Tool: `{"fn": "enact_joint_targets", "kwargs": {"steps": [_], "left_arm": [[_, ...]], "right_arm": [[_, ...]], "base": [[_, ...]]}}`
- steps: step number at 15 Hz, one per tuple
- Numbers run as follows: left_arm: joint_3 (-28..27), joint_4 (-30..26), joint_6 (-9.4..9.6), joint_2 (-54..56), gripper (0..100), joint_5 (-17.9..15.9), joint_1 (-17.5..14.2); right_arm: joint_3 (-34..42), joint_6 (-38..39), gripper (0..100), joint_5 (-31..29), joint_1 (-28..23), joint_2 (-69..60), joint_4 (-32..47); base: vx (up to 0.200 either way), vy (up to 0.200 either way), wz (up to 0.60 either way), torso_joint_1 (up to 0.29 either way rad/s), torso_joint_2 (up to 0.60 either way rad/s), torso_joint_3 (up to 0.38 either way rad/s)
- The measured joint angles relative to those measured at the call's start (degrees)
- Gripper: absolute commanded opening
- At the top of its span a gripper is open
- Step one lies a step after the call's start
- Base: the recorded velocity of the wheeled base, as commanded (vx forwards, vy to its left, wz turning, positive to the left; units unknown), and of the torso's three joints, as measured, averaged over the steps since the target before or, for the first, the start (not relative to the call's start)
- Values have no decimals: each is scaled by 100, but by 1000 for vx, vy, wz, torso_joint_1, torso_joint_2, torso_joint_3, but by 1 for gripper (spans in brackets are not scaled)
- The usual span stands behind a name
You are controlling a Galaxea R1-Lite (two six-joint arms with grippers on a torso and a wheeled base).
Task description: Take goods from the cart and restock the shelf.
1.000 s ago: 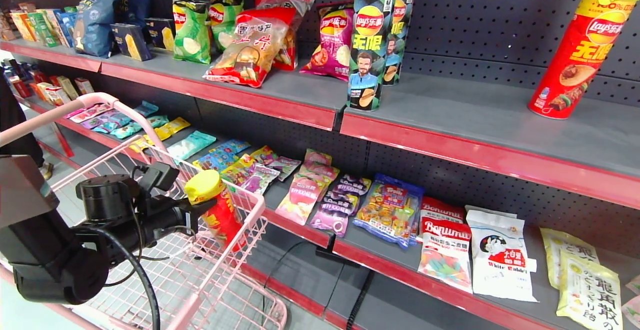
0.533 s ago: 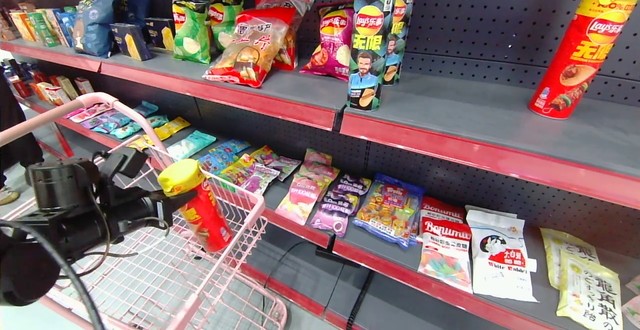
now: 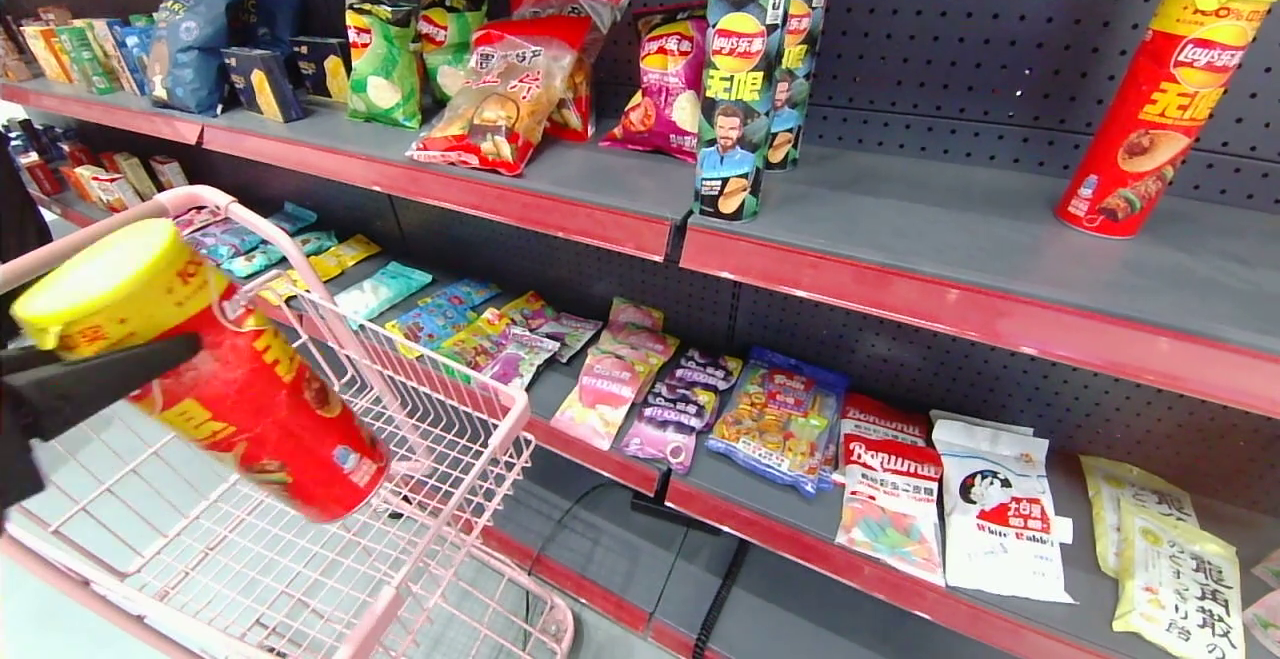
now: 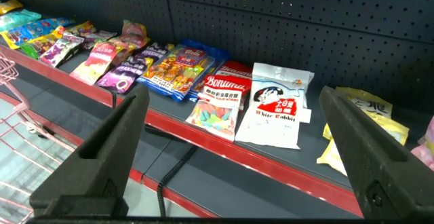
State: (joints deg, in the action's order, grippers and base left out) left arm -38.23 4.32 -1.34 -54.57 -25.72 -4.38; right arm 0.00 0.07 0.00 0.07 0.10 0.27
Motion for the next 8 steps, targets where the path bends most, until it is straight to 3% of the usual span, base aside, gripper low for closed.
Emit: {"fn": "enact_joint_targets", "kwargs": {"steps": [3,8], "left_arm": [[455,-389,11,1360,0,165,-11],[627,-372,68,1968,0,594,-17]], "right_arm": [[0,-5,100,2,0,0,0],[-2,-7,100,5,0,0,-5]], "base": [[0,0,0,98,-302,-194],[0,0,0,195,-520,-335]]}}
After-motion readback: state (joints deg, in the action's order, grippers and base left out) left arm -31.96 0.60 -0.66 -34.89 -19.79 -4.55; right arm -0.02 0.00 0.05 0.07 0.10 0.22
